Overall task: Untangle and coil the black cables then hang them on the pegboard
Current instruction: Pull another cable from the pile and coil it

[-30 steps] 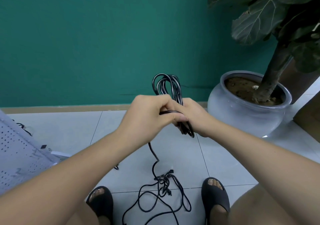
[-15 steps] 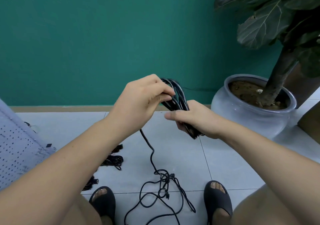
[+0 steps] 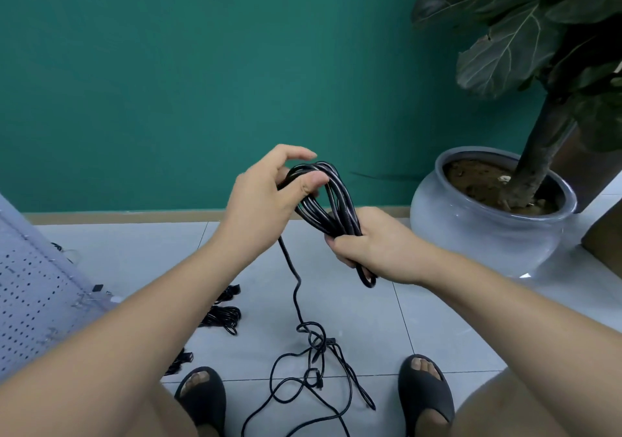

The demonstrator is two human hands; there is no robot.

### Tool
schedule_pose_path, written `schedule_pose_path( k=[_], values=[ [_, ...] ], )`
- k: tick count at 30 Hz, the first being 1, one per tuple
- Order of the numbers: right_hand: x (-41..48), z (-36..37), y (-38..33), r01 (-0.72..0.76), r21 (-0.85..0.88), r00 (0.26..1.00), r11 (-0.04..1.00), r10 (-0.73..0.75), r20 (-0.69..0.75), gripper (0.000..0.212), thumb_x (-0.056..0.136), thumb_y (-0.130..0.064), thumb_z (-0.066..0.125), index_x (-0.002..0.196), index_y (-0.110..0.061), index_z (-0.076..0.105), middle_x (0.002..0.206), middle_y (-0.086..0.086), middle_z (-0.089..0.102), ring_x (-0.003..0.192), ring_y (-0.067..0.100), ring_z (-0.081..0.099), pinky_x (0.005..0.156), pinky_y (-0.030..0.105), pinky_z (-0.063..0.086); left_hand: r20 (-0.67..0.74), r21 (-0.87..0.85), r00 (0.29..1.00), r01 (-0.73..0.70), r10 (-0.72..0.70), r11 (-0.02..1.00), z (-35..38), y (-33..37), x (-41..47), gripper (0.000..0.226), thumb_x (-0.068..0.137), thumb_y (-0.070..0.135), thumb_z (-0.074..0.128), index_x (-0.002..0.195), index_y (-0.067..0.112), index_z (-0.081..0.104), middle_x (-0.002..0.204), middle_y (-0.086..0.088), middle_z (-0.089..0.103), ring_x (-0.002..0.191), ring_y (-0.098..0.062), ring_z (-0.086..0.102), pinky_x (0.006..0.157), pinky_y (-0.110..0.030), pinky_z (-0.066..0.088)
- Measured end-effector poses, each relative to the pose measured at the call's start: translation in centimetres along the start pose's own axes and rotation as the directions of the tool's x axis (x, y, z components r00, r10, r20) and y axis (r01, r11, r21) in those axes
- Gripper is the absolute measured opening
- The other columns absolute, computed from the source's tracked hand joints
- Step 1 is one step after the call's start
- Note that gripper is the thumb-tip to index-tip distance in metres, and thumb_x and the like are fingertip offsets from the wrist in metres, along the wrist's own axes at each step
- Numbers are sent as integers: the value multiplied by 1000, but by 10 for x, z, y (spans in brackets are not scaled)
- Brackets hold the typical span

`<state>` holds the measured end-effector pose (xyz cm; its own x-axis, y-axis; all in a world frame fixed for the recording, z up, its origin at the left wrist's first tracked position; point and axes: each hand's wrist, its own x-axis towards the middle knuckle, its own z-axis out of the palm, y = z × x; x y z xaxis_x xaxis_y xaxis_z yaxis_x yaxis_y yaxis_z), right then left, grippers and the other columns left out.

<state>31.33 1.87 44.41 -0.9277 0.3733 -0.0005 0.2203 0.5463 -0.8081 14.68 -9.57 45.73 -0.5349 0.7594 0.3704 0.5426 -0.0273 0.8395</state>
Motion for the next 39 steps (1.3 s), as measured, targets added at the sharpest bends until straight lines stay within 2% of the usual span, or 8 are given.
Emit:
schedule_pose_path(
  k=[4, 9, 18, 22, 24, 29, 33, 39],
  values=[
    [3, 3, 4, -18, 42, 1000, 999, 17, 11, 15, 92, -7, 57, 81, 3, 54, 67, 16, 58, 55, 22, 56, 50, 31, 44, 73, -395, 988, 153, -135, 906, 17, 4, -6, 26, 104, 25, 70, 129, 22, 66, 100, 5, 72, 82, -16, 69, 84, -30, 58],
    [5, 6, 3, -76, 95, 994, 993, 68, 91, 12, 92, -7, 58, 92, 5, 62, 69, 12, 70, 57, 23, 65, 53, 31, 48, 103, -652, 962, 256, -251, 714, 31, 11, -6, 20, 107, 21, 66, 125, 13, 61, 72, 7, 47, 59, -12, 39, 62, -28, 44],
    [7, 8, -6, -79, 254, 993, 964, 55, 102, 32, 87, -18, 74, 97, 5, 54, 81, 11, 48, 76, 22, 43, 70, 42, 35, -28, -559, 967, 194, -252, 806, 42, 29, -3, 12, 103, 21, 72, 97, 12, 66, 59, 8, 32, 49, -15, 24, 47, -23, 29],
    [8, 17, -3, -36, 338, 997, 940, 11, 75, 21, 82, -5, 80, 91, 4, 63, 80, 16, 64, 77, 19, 58, 73, 39, 45, -28, -538, 974, 173, -223, 825, 47, 33, -2, 17, 102, 23, 73, 91, 13, 64, 57, 8, 30, 48, -16, 21, 46, -24, 24],
    [8, 26, -2, -34, 322, 996, 946, 7, 85, 20, 85, -6, 78, 96, 4, 64, 88, 18, 72, 85, 28, 68, 75, 56, 49, -19, -546, 973, 183, -230, 818, 47, 34, -1, 19, 102, 23, 73, 92, 11, 63, 58, 5, 26, 48, -16, 19, 46, -23, 22],
    [11, 33, -5, -98, 345, 995, 933, 99, 16, 21, 101, -12, 62, 85, -1, 55, 65, 8, 59, 65, 26, 71, 53, 26, 41, 2, -573, 955, 244, -296, 782, 38, 32, 9, 24, 103, 27, 73, 89, 12, 60, 61, 5, 22, 49, -14, 17, 46, -25, 20],
    [15, 40, -5, -101, 346, 987, 933, 136, -80, 28, 85, -29, 62, 64, -18, 46, 60, 3, 54, 60, 26, 50, 66, 44, 44, 5, -473, 965, 233, -262, 850, 33, 27, 14, 27, 104, 35, 72, 92, 13, 60, 59, 11, 31, 48, -14, 26, 48, -27, 31],
    [14, 27, -4, -59, 326, 983, 944, 112, -148, 28, 81, -32, 62, 59, -19, 50, 58, 1, 55, 58, 26, 52, 63, 41, 40, 76, -459, 963, 263, -257, 849, 29, 19, 16, 48, 104, 66, 54, 106, 19, 64, 84, 4, 57, 74, -18, 56, 72, -35, 46]
  ],
)
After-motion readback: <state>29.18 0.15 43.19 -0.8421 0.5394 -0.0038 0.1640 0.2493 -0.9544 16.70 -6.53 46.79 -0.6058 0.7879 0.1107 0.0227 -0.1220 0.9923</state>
